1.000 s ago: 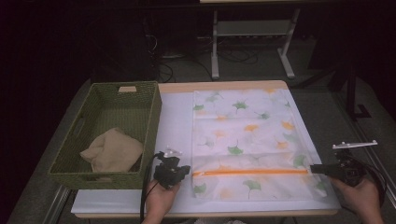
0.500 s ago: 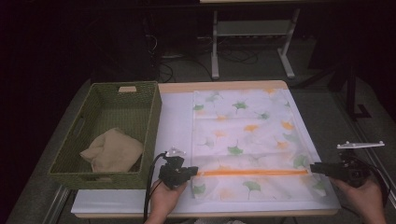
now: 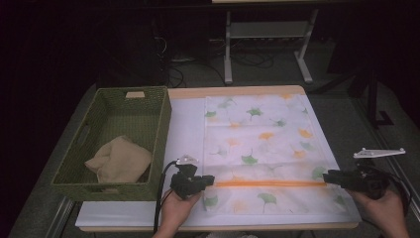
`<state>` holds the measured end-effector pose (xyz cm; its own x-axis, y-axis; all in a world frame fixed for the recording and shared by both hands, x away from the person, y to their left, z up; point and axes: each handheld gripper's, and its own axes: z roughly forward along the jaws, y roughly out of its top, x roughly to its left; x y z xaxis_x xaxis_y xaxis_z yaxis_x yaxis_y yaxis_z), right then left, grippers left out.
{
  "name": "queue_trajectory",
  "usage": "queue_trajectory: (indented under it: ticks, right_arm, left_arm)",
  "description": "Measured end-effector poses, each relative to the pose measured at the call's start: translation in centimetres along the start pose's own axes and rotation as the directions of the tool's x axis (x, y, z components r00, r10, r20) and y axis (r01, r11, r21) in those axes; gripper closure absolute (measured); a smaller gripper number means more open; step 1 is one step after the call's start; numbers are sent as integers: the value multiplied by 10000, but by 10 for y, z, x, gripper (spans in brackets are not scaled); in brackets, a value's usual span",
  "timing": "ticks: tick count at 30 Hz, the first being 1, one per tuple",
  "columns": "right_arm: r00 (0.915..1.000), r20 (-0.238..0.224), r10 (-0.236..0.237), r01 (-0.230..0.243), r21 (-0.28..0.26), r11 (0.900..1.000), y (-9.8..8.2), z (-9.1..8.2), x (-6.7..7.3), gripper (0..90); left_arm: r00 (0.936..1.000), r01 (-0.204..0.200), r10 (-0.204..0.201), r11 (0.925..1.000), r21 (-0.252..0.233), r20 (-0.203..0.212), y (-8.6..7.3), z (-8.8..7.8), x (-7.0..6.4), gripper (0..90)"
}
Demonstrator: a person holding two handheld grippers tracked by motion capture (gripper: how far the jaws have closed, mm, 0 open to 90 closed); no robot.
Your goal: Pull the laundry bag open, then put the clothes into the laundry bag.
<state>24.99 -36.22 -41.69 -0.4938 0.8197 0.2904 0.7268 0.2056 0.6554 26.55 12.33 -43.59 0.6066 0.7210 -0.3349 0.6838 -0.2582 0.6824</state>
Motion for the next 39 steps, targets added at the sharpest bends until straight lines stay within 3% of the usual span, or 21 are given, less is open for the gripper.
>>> queue_trajectory:
  ticks: [9,19,21,27,28,32,33,36,39]
  right_arm:
    - [9971,-262,-719,722,122,9973,12,11,18,580]
    - [9820,-482,-1826,1829,14,9831,27,21,36,480]
    - [9739,-592,-2192,2185,-175,9757,33,23,41,437]
    - [9616,-727,-2647,2628,-357,9642,43,28,49,402]
    - [9555,-693,-2868,2843,-440,9577,45,29,52,383]
    - [9499,-679,-3050,3025,-452,9521,46,32,56,367]
    - [9411,-713,-3305,3280,-444,9436,47,35,60,349]
    - [9313,-779,-3557,3522,-553,9343,48,39,65,343]
    - [9276,-825,-3643,3614,-482,9312,48,42,68,343]
  left_arm:
    - [9988,-384,387,9992,-93,286,15,2,-4,749]
    - [9957,-566,573,9983,-112,728,27,3,-7,572]
    - [9943,-681,687,9976,-105,812,30,3,-7,538]
    - [9920,-675,687,9976,-146,1055,35,1,-5,477]
    - [9921,-673,688,9976,-178,1053,36,0,-5,455]
    - [9906,-636,666,9976,-283,1194,40,-5,-5,434]
    - [9908,-577,608,9979,-294,1209,40,-6,-5,426]
    - [9898,-745,760,9971,-168,1203,41,-9,-7,385]
    - [9871,-752,774,9969,-212,1399,45,-16,-8,378]
